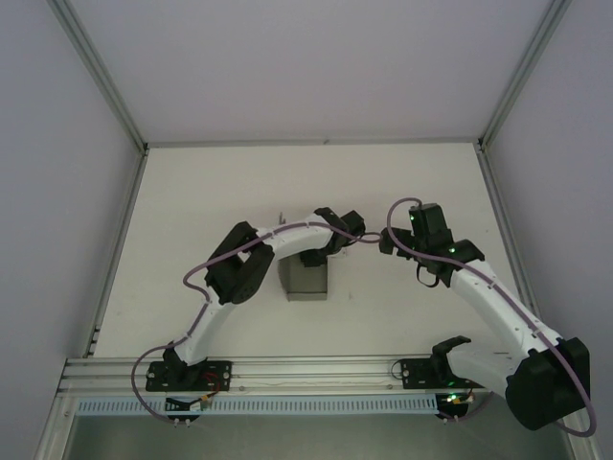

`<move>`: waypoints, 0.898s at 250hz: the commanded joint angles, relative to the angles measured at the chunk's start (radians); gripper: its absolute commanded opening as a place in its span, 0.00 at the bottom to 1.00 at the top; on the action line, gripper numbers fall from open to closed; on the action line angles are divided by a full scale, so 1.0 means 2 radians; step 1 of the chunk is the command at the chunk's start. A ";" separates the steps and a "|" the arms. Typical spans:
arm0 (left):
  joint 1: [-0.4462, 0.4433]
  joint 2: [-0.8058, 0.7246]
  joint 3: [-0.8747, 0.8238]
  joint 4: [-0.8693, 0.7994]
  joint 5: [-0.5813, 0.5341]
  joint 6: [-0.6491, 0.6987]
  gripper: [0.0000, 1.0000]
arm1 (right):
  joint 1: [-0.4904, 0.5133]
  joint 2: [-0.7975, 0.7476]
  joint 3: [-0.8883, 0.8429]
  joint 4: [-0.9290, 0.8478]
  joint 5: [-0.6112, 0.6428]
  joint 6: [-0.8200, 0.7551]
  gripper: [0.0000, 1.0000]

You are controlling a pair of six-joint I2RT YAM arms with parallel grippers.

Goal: Assemble paper box

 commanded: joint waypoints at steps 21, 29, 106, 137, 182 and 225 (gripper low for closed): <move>0.000 -0.063 -0.020 -0.002 0.055 0.000 0.51 | -0.002 0.001 -0.003 0.017 -0.024 -0.003 1.00; 0.000 -0.077 -0.024 -0.003 0.061 0.004 0.55 | -0.003 0.001 -0.004 0.018 -0.026 -0.004 1.00; 0.001 -0.174 -0.044 -0.014 0.122 0.011 1.00 | -0.005 0.003 -0.001 0.030 -0.054 -0.030 1.00; 0.014 -0.256 -0.066 0.078 0.165 -0.038 1.00 | -0.010 0.014 0.003 0.044 -0.085 -0.056 1.00; 0.047 -0.358 -0.073 0.181 0.101 -0.270 1.00 | -0.008 0.079 0.029 0.091 -0.240 -0.178 1.00; 0.141 -0.438 -0.192 0.229 0.114 -0.424 1.00 | 0.055 0.203 0.108 0.090 -0.259 -0.316 1.00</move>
